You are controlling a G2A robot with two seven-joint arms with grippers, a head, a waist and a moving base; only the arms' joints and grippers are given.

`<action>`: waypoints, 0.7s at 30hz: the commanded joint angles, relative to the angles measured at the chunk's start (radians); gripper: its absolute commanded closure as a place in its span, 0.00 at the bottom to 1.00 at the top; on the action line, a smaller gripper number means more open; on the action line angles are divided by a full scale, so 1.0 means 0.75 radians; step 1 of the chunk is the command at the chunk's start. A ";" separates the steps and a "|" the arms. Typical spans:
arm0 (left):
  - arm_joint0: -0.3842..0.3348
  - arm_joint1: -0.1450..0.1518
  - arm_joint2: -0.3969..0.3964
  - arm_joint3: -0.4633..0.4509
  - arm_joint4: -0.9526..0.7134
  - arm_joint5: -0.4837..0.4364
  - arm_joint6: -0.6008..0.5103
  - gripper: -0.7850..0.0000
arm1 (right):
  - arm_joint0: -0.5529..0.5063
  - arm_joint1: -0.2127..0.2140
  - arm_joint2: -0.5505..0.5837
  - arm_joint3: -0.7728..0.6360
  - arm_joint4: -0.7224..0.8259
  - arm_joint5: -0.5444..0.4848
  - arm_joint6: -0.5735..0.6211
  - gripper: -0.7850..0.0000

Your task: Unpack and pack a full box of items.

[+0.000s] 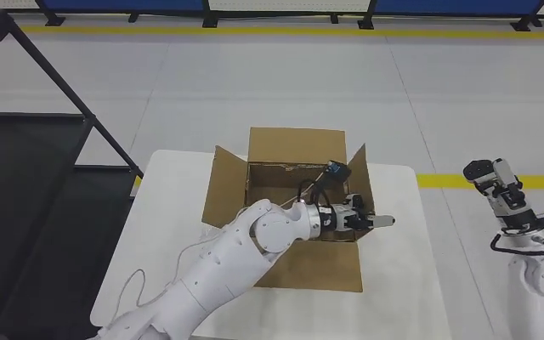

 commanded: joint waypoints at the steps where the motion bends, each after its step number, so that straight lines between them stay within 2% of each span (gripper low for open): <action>1: -0.022 -0.033 0.027 0.067 -0.014 -0.015 0.022 0.00 | -0.011 0.003 0.009 0.006 0.015 -0.006 -0.016 0.00; 12: -0.112 -0.193 0.120 0.380 -0.140 -0.050 -0.072 0.00 | -0.026 0.021 0.025 0.030 0.044 -0.009 -0.048 0.00; 21: -0.153 -0.291 0.143 0.558 -0.161 -0.058 -0.112 0.00 | -0.008 0.032 -0.003 0.059 0.035 0.006 -0.059 0.00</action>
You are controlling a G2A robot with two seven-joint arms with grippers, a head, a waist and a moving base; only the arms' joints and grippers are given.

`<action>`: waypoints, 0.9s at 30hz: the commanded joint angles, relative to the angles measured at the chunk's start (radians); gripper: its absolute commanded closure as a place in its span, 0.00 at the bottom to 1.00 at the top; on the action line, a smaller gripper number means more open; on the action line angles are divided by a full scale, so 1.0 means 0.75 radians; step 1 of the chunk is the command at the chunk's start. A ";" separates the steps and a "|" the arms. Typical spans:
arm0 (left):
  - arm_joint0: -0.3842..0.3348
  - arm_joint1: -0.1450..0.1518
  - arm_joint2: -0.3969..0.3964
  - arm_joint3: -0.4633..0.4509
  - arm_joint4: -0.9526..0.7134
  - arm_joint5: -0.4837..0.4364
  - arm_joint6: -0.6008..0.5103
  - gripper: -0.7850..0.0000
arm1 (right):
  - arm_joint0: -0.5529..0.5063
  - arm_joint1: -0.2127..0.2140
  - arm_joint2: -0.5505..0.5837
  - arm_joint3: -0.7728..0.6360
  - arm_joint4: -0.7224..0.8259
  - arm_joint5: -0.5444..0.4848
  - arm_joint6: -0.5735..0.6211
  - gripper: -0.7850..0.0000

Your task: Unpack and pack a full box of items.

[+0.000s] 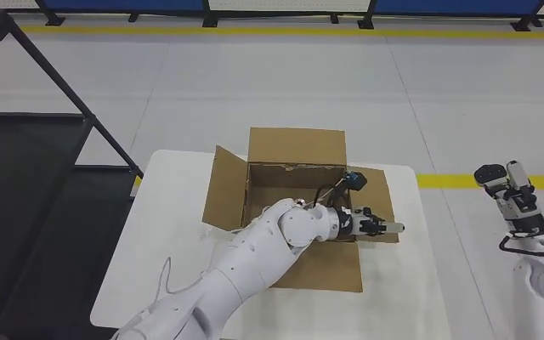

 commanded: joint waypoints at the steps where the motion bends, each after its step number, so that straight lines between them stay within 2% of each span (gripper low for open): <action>1: -0.007 -0.018 0.000 0.033 -0.003 -0.006 -0.004 0.00 | 0.002 0.002 -0.006 0.004 -0.005 -0.001 -0.004 0.00; 10: -0.030 -0.080 -0.009 0.130 0.001 -0.036 -0.027 0.00 | 0.001 0.012 -0.023 0.043 0.009 -0.008 -0.017 0.00; 16: -0.051 -0.103 -0.030 0.166 0.012 -0.068 -0.031 0.00 | 0.015 0.019 -0.038 0.078 0.025 -0.017 -0.008 0.00; 21: -0.074 -0.100 -0.071 0.184 0.021 -0.113 -0.010 0.00 | 0.042 0.026 -0.049 0.103 0.032 -0.017 0.002 0.00; 27: -0.092 -0.067 -0.130 0.187 0.051 -0.165 -0.009 0.00 | 0.080 0.033 -0.058 0.142 0.038 -0.017 -0.025 0.00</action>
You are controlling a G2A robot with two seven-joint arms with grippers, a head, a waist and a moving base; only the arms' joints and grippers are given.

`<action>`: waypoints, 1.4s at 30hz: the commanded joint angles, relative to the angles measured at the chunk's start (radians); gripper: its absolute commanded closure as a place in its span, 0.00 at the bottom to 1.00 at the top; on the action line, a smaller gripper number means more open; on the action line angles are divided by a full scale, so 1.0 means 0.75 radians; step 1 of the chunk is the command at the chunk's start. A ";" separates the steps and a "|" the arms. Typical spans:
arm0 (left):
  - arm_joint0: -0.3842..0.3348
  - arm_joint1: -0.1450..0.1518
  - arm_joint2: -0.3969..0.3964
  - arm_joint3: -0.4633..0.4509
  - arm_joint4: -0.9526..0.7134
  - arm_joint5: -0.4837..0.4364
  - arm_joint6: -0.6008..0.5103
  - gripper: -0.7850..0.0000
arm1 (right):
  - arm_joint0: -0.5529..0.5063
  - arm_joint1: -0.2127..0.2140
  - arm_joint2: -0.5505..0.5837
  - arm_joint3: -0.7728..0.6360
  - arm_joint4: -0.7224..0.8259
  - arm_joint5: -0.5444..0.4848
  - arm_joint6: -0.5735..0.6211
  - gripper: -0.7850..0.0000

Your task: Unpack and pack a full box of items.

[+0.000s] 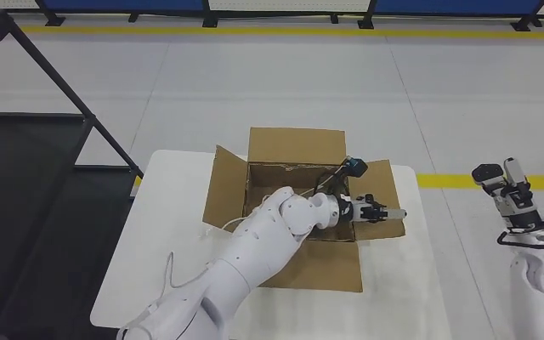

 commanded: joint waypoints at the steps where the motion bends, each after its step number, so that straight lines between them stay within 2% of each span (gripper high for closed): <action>1: -0.006 0.018 -0.026 -0.006 0.017 -0.020 0.013 0.00 | 0.014 0.002 -0.005 0.015 0.000 0.001 -0.006 0.00; 7: -0.012 0.105 -0.143 -0.071 0.091 -0.073 0.120 0.00 | 0.063 0.009 -0.032 0.027 -0.012 0.001 -0.003 0.00; 10: 0.018 0.172 -0.231 -0.171 0.165 -0.084 0.208 0.00 | 0.092 0.012 -0.047 0.012 -0.034 0.003 -0.014 0.00; 12: 0.063 0.226 -0.307 -0.283 0.232 -0.068 0.257 0.00 | 0.110 0.010 -0.060 -0.003 -0.060 -0.008 -0.076 0.00; 14: 0.143 0.289 -0.406 -0.452 0.311 -0.031 0.287 0.00 | 0.128 0.008 -0.087 -0.028 -0.091 -0.004 -0.117 0.00; 16: 0.272 0.355 -0.533 -0.691 0.397 0.036 0.283 0.00 | 0.150 0.006 -0.123 -0.058 -0.161 0.023 -0.143 0.00; 19: 0.539 0.445 -0.757 -1.140 0.521 0.171 0.198 0.00 | 0.196 0.004 -0.199 -0.101 -0.280 0.082 -0.152 0.00; 22: 0.797 0.500 -0.946 -1.532 0.580 0.277 0.101 0.00 | 0.249 -0.004 -0.306 -0.139 -0.448 0.149 -0.180 0.00; 24: 0.929 0.521 -1.042 -1.711 0.601 0.315 0.076 0.00 | 0.288 -0.011 -0.392 -0.151 -0.565 0.186 -0.187 0.00; 26: 1.030 0.536 -1.121 -1.832 0.607 0.327 0.065 0.00 | 0.328 -0.021 -0.483 -0.151 -0.655 0.217 -0.195 0.00; 29: 1.147 0.553 -1.225 -1.942 0.599 0.328 0.069 0.00 | 0.390 -0.038 -0.605 -0.131 -0.766 0.296 -0.197 0.00; 31: 1.214 0.561 -1.280 -1.994 0.589 0.320 0.080 0.00 | 0.403 -0.042 -0.623 -0.126 -0.768 0.323 -0.204 0.00; 42: 1.217 0.561 -1.276 -1.993 0.583 0.322 0.080 0.00 | 0.402 -0.042 -0.634 -0.139 -0.787 0.315 -0.195 0.00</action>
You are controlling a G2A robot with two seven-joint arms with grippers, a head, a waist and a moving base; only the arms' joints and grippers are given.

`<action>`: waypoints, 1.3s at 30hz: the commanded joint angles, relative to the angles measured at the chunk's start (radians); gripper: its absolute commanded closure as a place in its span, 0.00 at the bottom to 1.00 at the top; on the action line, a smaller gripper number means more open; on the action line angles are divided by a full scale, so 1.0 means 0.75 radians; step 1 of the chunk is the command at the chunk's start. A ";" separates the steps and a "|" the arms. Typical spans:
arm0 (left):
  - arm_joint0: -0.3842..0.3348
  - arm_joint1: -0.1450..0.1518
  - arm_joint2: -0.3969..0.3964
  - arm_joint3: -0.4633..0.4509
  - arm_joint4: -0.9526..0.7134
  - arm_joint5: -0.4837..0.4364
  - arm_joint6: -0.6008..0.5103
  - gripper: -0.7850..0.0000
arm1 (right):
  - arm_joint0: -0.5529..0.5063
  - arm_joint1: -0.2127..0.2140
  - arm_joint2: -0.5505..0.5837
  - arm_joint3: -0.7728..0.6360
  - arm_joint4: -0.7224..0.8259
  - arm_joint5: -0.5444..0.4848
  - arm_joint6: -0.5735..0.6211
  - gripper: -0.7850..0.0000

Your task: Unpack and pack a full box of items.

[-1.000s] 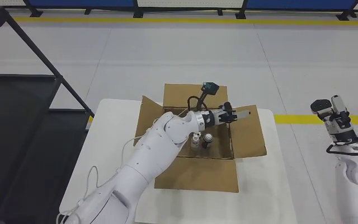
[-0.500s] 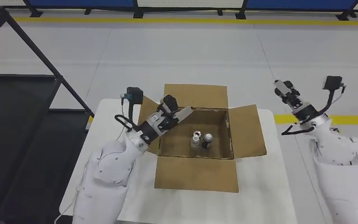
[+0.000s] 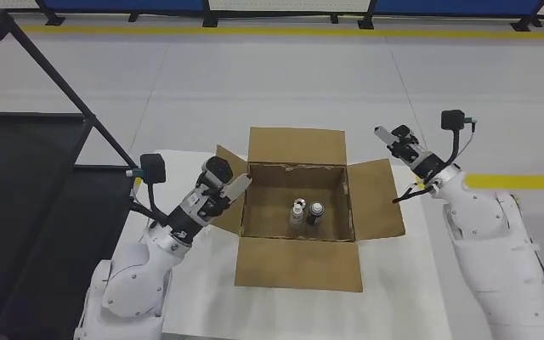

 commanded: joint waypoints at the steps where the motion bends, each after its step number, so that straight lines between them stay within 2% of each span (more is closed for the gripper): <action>1: 0.009 0.000 0.011 -0.001 -0.020 0.007 0.000 0.00 | -0.001 -0.001 -0.033 -0.038 -0.056 -0.016 0.021 0.00; 3: 0.012 0.002 0.001 -0.008 -0.037 0.029 0.018 0.00 | 0.020 0.001 -0.100 -0.108 -0.240 -0.044 0.068 0.00; 5: 0.021 0.004 -0.033 -0.009 -0.088 0.059 0.046 0.00 | 0.048 0.007 -0.162 -0.146 -0.422 -0.156 0.148 0.00; 10: 0.071 0.015 -0.175 -0.021 -0.230 0.130 0.094 0.00 | 0.094 0.012 -0.327 -0.233 -0.828 -0.305 0.320 0.00; 16: 0.131 0.030 -0.319 -0.030 -0.347 0.153 0.103 0.00 | 0.181 -0.010 -0.555 -0.233 -1.072 -0.414 0.554 0.00; 19: 0.152 0.036 -0.353 -0.031 -0.403 0.144 0.094 0.00 | 0.242 -0.034 -0.649 -0.182 -1.075 -0.417 0.638 0.00; 23: 0.172 0.040 -0.360 -0.035 -0.425 0.134 0.093 0.00 | 0.323 -0.072 -0.746 -0.063 -1.015 -0.402 0.669 0.00; 34: 0.172 0.040 -0.360 -0.035 -0.425 0.134 0.093 0.00 | 0.499 -0.191 -0.955 0.343 -0.875 -0.351 0.673 0.00; 36: 0.172 0.040 -0.360 -0.035 -0.425 0.134 0.093 0.00 | 0.517 -0.210 -0.979 0.393 -0.859 -0.355 0.654 0.08; 39: 0.172 0.040 -0.360 -0.035 -0.425 0.134 0.093 0.00 | 0.539 -0.235 -1.012 0.458 -0.854 -0.348 0.641 0.11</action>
